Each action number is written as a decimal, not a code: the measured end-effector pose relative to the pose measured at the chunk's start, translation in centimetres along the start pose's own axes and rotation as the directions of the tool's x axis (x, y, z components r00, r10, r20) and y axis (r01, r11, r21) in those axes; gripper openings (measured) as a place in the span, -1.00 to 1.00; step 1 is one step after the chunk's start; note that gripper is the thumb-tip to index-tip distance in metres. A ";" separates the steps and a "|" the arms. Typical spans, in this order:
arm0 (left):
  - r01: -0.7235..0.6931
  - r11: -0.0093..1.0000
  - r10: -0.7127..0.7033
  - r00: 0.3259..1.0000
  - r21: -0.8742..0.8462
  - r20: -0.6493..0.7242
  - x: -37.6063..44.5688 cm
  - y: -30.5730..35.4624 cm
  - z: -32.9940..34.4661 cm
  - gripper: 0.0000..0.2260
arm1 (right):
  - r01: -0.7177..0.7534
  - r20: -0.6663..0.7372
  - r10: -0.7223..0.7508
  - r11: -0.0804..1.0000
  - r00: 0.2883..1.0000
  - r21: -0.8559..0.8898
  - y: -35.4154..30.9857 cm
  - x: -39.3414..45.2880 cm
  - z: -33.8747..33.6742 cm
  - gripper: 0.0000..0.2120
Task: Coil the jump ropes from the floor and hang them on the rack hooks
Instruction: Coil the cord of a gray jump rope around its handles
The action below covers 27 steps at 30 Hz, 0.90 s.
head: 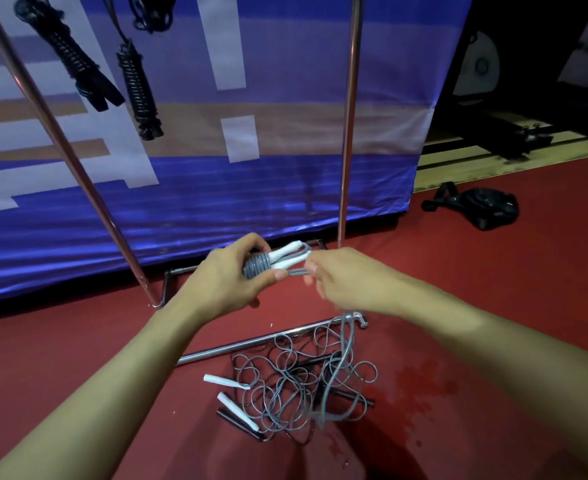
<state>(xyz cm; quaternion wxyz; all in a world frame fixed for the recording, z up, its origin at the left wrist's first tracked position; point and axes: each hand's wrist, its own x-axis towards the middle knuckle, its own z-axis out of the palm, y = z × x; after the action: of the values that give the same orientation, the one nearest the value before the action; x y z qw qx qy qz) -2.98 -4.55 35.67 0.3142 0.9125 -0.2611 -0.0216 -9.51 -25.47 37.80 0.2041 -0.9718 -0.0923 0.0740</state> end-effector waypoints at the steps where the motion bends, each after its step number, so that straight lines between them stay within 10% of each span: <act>1: -0.009 1.000 0.009 0.999 -0.006 0.049 0.0 0.1 0.2 -0.69 | -0.023 0.006 0.023 0.998 1.000 -0.055 0.0 0.0 -0.6 -0.78; 6: -0.081 0.989 0.059 0.983 0.122 0.174 0.2 -0.4 1.9 -0.65 | -0.088 0.045 0.091 0.994 0.995 -0.067 -0.2 -0.4 -1.1 -0.68; 12: -0.137 0.972 0.082 0.959 0.190 0.273 -0.2 -0.2 2.0 -0.47 | 0.142 -0.023 -0.169 0.884 0.985 -0.445 -0.9 -1.0 -1.2 -0.70; 19: -0.187 0.970 0.153 0.965 0.152 0.214 -1.1 1.9 1.6 -0.51 | 0.349 -0.085 -0.432 0.816 0.898 -0.461 0.7 -0.4 -2.9 -0.82; 27: -0.131 0.991 0.124 0.877 -0.016 0.464 -1.5 1.8 -0.6 -0.64 | 0.429 0.126 -0.419 0.901 0.899 -0.064 2.9 -1.0 -3.5 -0.88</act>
<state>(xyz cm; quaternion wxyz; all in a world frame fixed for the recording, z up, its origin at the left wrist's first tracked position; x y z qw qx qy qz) -4.95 -4.68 37.05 0.2363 0.8641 -0.3882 -0.2163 -9.39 -29.61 39.95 0.1660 -0.9310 -0.3160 0.0762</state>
